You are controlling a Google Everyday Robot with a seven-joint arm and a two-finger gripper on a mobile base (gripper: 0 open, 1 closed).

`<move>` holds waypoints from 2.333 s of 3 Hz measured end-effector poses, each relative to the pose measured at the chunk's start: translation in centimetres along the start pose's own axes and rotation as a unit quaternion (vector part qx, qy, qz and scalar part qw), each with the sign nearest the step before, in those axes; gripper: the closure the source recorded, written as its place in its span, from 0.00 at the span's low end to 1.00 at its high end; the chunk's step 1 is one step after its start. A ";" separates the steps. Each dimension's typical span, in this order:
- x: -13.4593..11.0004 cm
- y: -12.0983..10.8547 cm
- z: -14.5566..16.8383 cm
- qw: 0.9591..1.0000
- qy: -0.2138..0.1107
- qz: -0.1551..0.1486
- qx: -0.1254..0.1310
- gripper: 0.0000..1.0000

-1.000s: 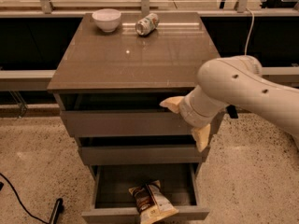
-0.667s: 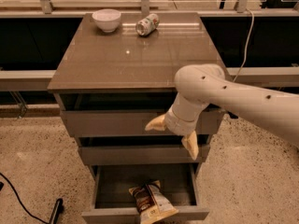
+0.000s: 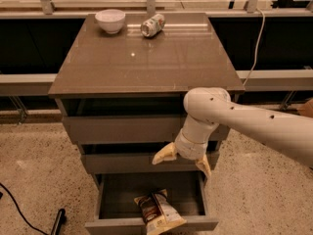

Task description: Pick brown chip bag from bottom drawer and place on counter

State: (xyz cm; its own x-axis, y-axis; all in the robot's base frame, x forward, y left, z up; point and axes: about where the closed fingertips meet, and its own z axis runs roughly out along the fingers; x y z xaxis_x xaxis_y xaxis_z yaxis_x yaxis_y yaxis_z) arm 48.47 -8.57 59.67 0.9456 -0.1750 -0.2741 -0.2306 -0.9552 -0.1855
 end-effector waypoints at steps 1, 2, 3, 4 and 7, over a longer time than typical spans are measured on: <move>-0.1 0.3 0.3 0.999 -0.001 -0.044 0.001 0.00; 0.3 0.3 2.1 0.999 0.002 -0.024 -0.027 0.00; 0.9 0.3 5.7 0.996 0.044 -0.005 -0.073 0.00; 1.9 1.4 10.6 0.993 0.090 -0.010 -0.074 0.00; 3.8 2.2 18.2 0.996 0.068 -0.056 -0.030 0.00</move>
Offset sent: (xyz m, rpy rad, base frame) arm 0.0001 0.0053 -0.0449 -0.1593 0.0100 -0.0024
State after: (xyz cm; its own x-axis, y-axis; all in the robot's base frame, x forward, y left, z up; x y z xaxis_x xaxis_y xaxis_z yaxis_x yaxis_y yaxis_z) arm 47.42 -7.02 41.05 0.9879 -0.0942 -0.1231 -0.1122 -0.9824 -0.1490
